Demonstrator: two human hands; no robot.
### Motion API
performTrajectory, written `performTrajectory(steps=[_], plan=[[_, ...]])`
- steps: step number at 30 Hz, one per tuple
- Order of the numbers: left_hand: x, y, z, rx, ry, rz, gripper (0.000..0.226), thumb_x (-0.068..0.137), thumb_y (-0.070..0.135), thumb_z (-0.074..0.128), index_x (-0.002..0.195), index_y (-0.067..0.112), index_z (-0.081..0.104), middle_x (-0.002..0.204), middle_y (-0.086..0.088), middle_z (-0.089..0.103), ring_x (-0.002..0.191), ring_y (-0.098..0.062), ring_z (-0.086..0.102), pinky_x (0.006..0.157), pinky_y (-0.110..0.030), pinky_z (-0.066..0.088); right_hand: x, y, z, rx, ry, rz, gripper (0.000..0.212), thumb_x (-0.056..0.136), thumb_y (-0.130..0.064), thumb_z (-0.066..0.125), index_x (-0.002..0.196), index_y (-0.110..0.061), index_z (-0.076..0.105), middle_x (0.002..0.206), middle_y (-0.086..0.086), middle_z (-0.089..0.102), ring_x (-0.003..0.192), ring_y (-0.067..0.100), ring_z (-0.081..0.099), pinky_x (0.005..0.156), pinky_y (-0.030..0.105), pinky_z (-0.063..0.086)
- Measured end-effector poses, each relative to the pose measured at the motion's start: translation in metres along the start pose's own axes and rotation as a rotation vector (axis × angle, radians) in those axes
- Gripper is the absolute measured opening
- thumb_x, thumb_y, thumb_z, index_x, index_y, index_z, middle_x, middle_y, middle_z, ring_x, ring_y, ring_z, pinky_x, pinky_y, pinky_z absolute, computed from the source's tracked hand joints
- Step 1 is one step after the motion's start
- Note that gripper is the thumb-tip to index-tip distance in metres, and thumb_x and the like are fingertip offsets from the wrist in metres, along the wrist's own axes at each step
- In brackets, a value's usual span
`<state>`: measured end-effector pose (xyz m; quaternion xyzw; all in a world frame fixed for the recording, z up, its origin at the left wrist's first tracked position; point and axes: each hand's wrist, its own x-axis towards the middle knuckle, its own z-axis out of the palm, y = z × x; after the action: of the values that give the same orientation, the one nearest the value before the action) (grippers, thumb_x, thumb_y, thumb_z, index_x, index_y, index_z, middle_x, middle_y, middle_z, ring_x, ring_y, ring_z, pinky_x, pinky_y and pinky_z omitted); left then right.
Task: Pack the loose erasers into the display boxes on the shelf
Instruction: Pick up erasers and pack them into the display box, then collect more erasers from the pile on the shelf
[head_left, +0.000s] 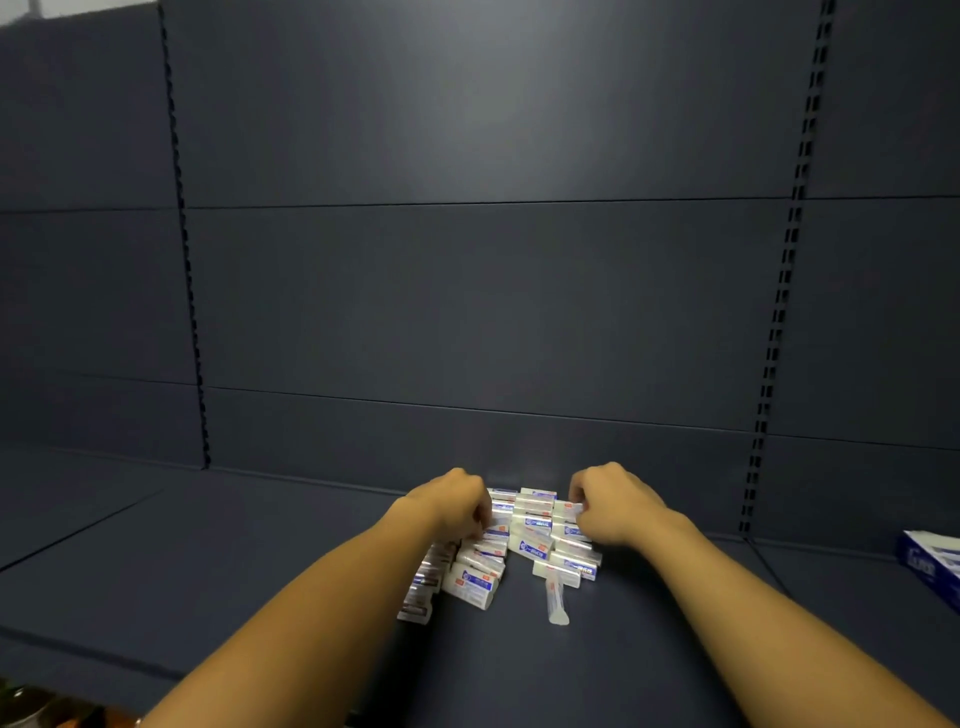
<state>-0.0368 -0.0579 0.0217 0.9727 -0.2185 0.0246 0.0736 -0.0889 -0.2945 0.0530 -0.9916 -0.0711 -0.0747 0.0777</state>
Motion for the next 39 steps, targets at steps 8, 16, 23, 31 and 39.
performTrajectory(steps=[8,16,23,31,39], plan=[[0.004,-0.006,-0.003,-0.013,-0.029,0.06,0.026,0.088,0.017,0.077,0.113,0.015,0.075,0.115,-0.002,0.072,0.101,-0.021,0.068,0.093,-0.04,0.057,-0.003,-0.014,0.01,-0.016,-0.032,0.025,0.038,0.08,-0.007,0.055,0.112,-0.024,0.067,0.112,0.001,0.062,0.096,0.023,0.063,0.077,0.034,0.056],[0.004,-0.013,-0.018,0.0,0.052,0.112,0.031,0.083,0.022,0.079,0.112,0.014,0.073,0.113,-0.002,0.066,0.097,-0.02,0.064,0.087,-0.036,0.058,0.005,-0.035,0.029,0.044,-0.052,-0.022,0.014,0.084,-0.02,0.066,0.095,-0.027,0.071,0.096,-0.005,0.065,0.087,0.017,0.064,0.074,0.03,0.055],[-0.001,-0.028,-0.028,-0.035,0.189,0.117,0.024,0.085,0.018,0.075,0.109,0.016,0.075,0.102,0.004,0.06,0.092,-0.017,0.062,0.078,-0.029,0.056,0.01,-0.054,0.033,-0.081,-0.051,-0.049,0.009,0.08,-0.018,0.067,0.083,-0.027,0.065,0.096,-0.004,0.064,0.087,0.018,0.064,0.07,0.03,0.052],[-0.006,-0.036,-0.03,-0.054,0.201,0.101,0.021,0.088,0.019,0.074,0.109,0.015,0.074,0.105,0.003,0.062,0.094,-0.016,0.062,0.085,-0.033,0.059,0.011,-0.064,0.031,-0.125,-0.116,-0.009,0.032,0.074,-0.036,0.087,0.091,-0.019,0.066,0.102,0.003,0.067,0.092,0.023,0.065,0.077,0.035,0.054],[-0.008,-0.038,-0.031,-0.074,0.219,0.096,0.02,0.088,0.02,0.075,0.107,0.016,0.073,0.104,0.005,0.058,0.093,-0.016,0.061,0.082,-0.031,0.058,0.012,-0.077,0.026,-0.152,-0.201,0.032,0.049,0.076,-0.029,0.087,0.112,-0.01,0.06,0.119,0.009,0.062,0.103,0.027,0.064,0.078,0.035,0.052]])
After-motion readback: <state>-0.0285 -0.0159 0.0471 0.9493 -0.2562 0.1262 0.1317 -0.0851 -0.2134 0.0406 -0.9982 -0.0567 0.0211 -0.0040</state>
